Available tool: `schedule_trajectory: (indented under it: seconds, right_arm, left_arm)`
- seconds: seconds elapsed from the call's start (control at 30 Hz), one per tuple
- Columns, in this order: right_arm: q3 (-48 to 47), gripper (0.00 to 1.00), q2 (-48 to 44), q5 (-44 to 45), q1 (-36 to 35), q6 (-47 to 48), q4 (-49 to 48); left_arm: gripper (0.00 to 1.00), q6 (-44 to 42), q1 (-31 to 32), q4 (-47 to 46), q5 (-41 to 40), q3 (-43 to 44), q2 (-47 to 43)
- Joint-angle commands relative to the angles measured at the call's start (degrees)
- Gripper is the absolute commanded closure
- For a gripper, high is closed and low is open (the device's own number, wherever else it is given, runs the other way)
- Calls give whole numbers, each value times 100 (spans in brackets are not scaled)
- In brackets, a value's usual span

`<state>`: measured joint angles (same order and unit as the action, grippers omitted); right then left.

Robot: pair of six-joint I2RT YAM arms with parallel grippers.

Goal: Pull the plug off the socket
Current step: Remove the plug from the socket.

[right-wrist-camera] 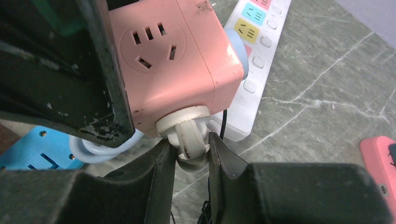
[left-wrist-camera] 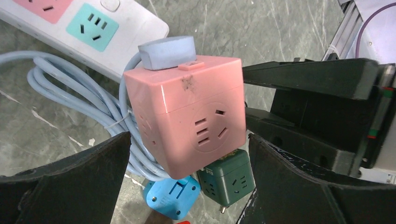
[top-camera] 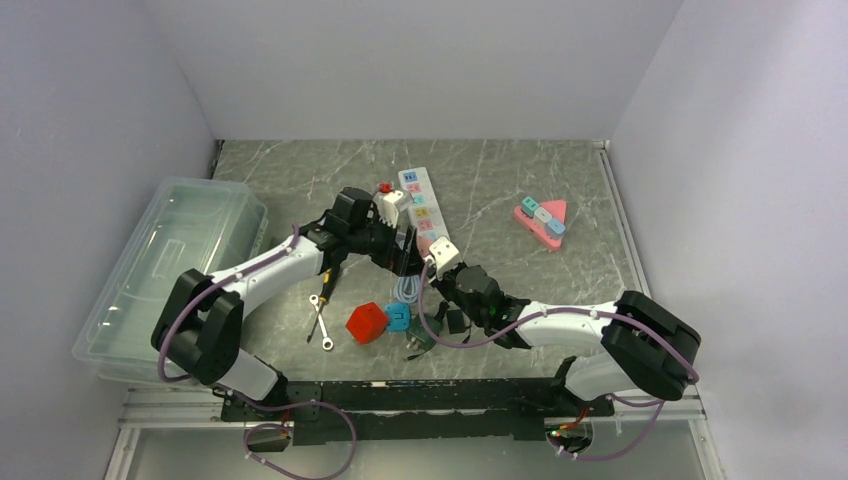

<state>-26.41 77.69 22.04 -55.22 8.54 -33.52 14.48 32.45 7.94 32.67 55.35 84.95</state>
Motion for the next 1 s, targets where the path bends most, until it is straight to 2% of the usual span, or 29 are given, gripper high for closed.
schedule_trajectory:
  seconds: [0.0, 0.27, 0.6, 0.73, 0.97]
  right_arm:
    - [-356, 100, -120, 289, 11, -10, -863]
    - [-417, 100, -48, 307, -74, 32, -835]
    - [-387, 100, -56, 267, -164, 151, -910]
    - [-343, 100, -108, 233, -173, 190, -948]
    - [-286, 100, -192, 239, -182, 264, -981]
  left_arm:
    - [0, -112, 41, 68, -52, 247, 110]
    - [0, -108, 68, 94, -220, 248, 205]
    - [1, -135, 69, 111, -32, 292, 365]
    - [21, -194, 69, 122, 100, 320, 389]
    - [71, -314, 68, 231, 184, 404, 444]
